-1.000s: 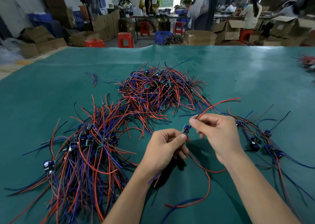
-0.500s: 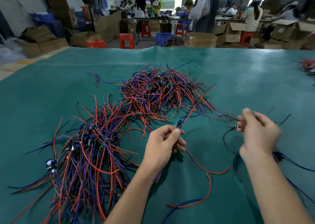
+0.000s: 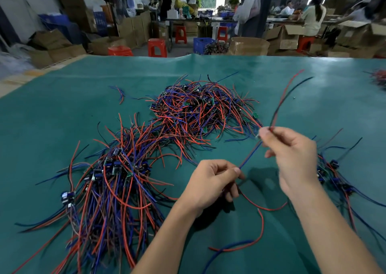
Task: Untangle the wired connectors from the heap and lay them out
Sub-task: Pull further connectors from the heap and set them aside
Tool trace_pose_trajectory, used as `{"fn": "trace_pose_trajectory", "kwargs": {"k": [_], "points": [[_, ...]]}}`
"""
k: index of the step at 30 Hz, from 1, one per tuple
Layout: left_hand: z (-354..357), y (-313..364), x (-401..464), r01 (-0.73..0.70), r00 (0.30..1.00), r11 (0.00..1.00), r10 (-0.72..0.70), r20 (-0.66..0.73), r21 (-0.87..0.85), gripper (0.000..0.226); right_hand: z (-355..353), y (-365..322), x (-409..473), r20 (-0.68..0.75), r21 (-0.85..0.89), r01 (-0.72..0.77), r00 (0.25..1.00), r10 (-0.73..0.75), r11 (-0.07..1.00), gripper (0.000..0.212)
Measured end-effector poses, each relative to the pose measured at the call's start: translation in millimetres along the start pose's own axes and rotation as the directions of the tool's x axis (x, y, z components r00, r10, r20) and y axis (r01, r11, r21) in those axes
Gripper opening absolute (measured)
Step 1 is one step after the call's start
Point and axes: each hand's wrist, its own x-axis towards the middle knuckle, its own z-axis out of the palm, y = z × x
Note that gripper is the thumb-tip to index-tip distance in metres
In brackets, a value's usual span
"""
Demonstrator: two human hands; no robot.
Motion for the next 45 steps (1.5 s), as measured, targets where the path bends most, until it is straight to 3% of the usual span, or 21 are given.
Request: {"fn": "trace_pose_trajectory", "kwargs": {"k": [4,7,11,14,16,20,23,25,31,36,41,45], "points": [[0.3,2.5,-1.3,-0.017,1.0,1.0,0.017,-0.008,0.017,0.022,15.6,-45.8,10.1,-0.192,0.238,0.025,0.981,0.022,0.971,0.017],[1.9,1.4,0.0,-0.01,0.999,1.0,0.01,-0.052,0.004,0.022,58.0,-89.9,9.2,-0.036,0.285,0.059,0.998,-0.051,0.957,0.017],[1.0,-1.0,-0.9,-0.078,0.99,0.997,0.078,-0.114,0.008,0.015,147.4,-104.6,-24.2,0.396,0.022,0.036,0.917,-0.042,0.999,0.019],[-4.3,-2.4,-3.2,-0.101,0.984,0.994,0.105,-0.143,0.035,0.017,198.6,-85.8,-44.0,0.582,-0.306,0.098,0.806,0.105,0.947,0.048],[-5.8,-4.3,-3.1,-0.112,0.981,0.993,0.115,-0.157,0.029,0.02,210.7,-66.2,-36.4,0.579,-0.531,0.175,0.789,0.205,0.829,0.057],[-3.3,-0.3,-2.5,-0.092,0.987,0.991,0.103,-0.127,0.094,0.041,185.6,-27.6,11.8,0.361,-0.795,0.189,0.911,0.199,0.576,0.032],[1.1,1.6,0.3,-0.043,0.994,0.997,0.05,-0.097,0.069,0.023,148.1,-2.5,40.2,0.259,-0.897,0.164,0.947,0.188,0.411,0.027],[1.8,0.5,1.3,-0.048,0.993,0.998,0.052,-0.105,0.048,0.019,130.3,12.6,48.8,0.29,-0.91,0.206,0.936,0.198,0.36,0.025],[0.4,-0.3,1.6,-0.025,0.994,0.999,0.027,-0.105,0.025,0.017,126.4,24.3,58.4,0.43,-0.861,0.318,0.872,0.235,0.396,0.042],[0.3,2.4,1.0,-0.019,0.995,1.0,0.021,-0.094,0.024,0.017,117.8,33.4,60.4,0.428,-0.82,0.314,0.891,0.149,0.479,0.024],[0.5,0.0,1.6,-0.004,0.994,1.0,0.003,-0.11,-0.009,0.016,87.0,29.6,60.4,0.374,-0.763,0.245,0.922,0.1,0.598,0.021],[0.2,-1.6,3.2,-0.006,0.986,0.999,-0.002,-0.167,-0.046,0.017,44.0,17.4,47.6,0.242,-0.591,0.038,0.961,0.132,0.806,0.02]]}}
